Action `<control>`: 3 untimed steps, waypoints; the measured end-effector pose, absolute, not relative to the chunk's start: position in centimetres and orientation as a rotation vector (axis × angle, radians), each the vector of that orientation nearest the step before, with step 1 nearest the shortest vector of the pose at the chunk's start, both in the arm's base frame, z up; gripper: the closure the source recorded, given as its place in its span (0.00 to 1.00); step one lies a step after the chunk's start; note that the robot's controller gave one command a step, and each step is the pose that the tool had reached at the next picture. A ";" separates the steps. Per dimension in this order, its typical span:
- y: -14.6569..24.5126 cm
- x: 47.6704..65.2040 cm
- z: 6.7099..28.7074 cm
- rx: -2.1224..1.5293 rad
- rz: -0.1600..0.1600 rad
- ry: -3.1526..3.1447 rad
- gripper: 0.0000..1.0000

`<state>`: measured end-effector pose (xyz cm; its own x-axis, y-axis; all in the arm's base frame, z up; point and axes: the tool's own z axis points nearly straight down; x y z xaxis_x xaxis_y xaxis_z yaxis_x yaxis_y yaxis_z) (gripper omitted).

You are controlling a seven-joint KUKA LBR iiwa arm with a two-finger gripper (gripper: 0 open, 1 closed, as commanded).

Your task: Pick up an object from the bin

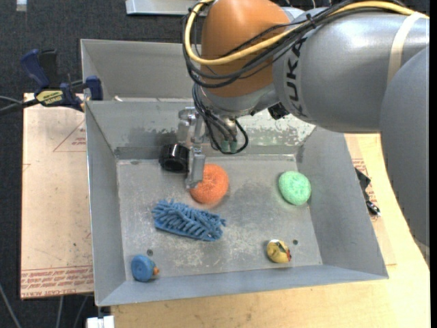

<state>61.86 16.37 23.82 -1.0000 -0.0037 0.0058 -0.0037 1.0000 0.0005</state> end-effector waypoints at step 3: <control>15.0 61.8 14.9 -0.099 -0.006 -3.145 0.00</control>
Offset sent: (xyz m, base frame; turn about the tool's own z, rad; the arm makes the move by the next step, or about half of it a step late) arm -0.0064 -0.0110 -0.0565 0.0412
